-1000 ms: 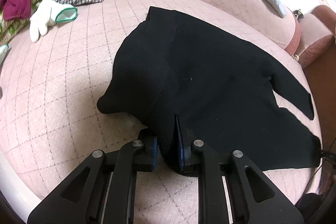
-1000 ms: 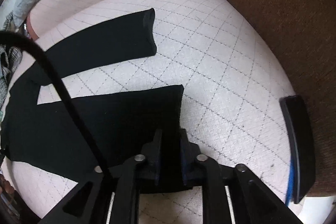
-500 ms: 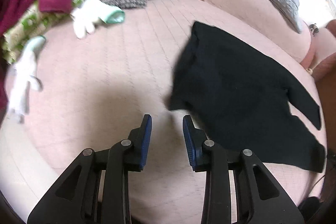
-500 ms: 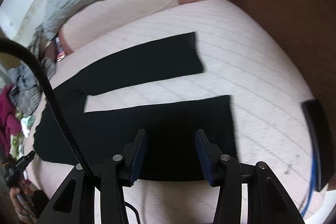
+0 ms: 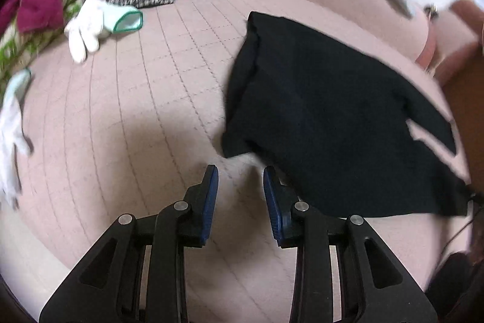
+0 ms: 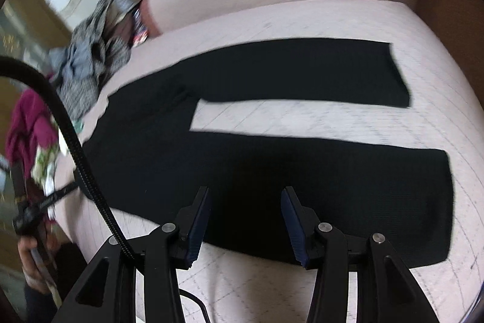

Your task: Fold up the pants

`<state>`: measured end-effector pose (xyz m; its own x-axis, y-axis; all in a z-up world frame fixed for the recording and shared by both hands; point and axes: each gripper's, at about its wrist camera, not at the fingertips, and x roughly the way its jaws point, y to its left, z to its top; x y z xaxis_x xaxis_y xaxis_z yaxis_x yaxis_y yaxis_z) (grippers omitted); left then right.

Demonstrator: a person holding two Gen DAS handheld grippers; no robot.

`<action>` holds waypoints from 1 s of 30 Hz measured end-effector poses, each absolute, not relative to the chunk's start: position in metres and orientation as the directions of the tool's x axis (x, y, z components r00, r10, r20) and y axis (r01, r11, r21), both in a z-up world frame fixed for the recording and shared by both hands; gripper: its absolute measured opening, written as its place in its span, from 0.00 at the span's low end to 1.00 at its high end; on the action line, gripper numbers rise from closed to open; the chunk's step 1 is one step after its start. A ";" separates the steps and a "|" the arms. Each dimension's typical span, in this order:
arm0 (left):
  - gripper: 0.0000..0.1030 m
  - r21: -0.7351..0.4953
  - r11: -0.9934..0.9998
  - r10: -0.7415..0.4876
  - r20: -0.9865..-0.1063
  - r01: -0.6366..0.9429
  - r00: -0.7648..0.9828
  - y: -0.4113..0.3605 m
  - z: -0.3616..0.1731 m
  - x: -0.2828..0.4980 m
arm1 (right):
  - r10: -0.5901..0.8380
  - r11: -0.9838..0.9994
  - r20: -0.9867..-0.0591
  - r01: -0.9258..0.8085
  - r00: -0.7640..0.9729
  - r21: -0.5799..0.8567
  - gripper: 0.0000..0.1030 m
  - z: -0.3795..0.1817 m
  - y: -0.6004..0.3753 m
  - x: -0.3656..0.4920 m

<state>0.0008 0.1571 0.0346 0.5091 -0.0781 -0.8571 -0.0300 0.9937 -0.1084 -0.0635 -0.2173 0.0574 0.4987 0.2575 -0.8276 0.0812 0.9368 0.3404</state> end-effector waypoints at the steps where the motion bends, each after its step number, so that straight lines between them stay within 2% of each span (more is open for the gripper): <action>1: 0.29 -0.078 0.997 -0.057 -0.857 -0.019 0.512 0.156 0.033 0.004 | 0.255 0.942 -0.833 0.068 0.491 0.329 0.45 0.056 -0.211 -0.063; 5: 0.29 -0.088 0.996 -0.081 -0.855 0.011 0.512 0.162 0.031 0.023 | 0.265 0.943 -0.840 0.054 0.473 0.328 0.45 0.051 -0.202 -0.061; 10: 0.29 -0.021 0.996 -0.065 -0.853 0.091 0.517 0.150 0.026 0.039 | 0.270 0.934 -0.841 0.087 0.468 0.348 0.45 0.049 -0.205 -0.061; 12: 0.11 -0.035 0.993 -0.088 -0.862 0.115 0.499 0.148 0.030 0.040 | 0.270 0.931 -0.838 0.095 0.475 0.354 0.45 0.052 -0.205 -0.061; 14: 0.09 -0.054 0.991 -0.108 -0.853 0.120 0.510 0.152 0.039 0.037 | 0.271 0.930 -0.837 0.095 0.476 0.355 0.45 0.054 -0.205 -0.060; 19: 0.04 -0.097 0.987 -0.153 -0.824 0.130 0.545 0.173 0.065 0.015 | 0.273 0.930 -0.832 0.088 0.483 0.357 0.45 0.056 -0.204 -0.062; 27: 0.04 -0.054 0.995 -0.087 -0.845 0.079 0.527 0.188 0.062 -0.002 | 0.300 0.922 -0.835 0.084 0.461 0.377 0.45 0.047 -0.200 -0.061; 30: 0.05 -0.096 0.992 -0.126 -0.852 0.085 0.508 0.186 0.061 0.006 | 0.298 0.927 -0.837 0.070 0.458 0.368 0.45 0.048 -0.198 -0.056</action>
